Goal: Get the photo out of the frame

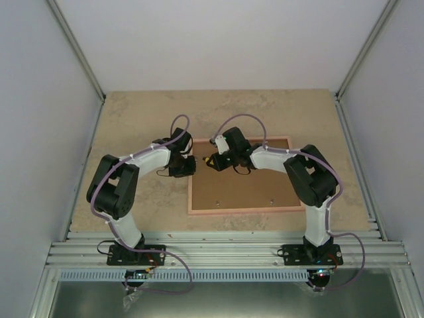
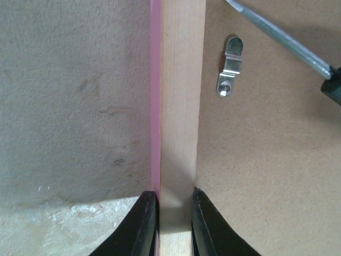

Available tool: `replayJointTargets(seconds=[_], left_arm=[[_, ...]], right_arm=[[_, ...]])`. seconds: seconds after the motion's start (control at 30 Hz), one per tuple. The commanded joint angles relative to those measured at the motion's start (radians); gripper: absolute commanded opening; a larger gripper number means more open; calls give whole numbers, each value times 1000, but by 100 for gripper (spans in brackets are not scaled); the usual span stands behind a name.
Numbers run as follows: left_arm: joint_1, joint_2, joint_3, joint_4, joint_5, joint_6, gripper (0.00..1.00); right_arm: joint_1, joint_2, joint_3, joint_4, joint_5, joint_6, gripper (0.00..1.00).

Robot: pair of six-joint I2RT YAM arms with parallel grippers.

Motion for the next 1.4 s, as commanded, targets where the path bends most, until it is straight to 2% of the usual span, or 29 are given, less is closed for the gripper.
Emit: replayJointTargets(seconds=[0.0, 0.17, 0.33, 0.43, 0.7, 0.9, 1.13, 1.37], left_arm=[[-12, -39, -4, 33, 68, -43, 10], [-12, -41, -2, 35, 54, -55, 16], [-12, -72, -1, 39, 28, -73, 30], [-12, -96, 7, 34, 7, -86, 35], [-11, -229, 30, 44, -48, -163, 50], [-12, -363, 12, 149, -17, -297, 64], [-11, -445, -45, 345, 99, -464, 74], [-12, -449, -135, 491, 202, -602, 71]], right_arm=[[-7, -30, -32, -51, 29, -11, 1], [-7, -64, -49, -83, 23, -36, 0], [-8, -121, -88, -77, 34, -37, 1], [-7, -158, -107, -60, 41, -28, 0], [-6, -272, -161, 54, 45, 42, 0], [8, -339, -187, 161, 46, 104, 1], [58, -399, -230, 312, 47, 177, 0], [86, -407, -233, 380, 50, 201, 0]])
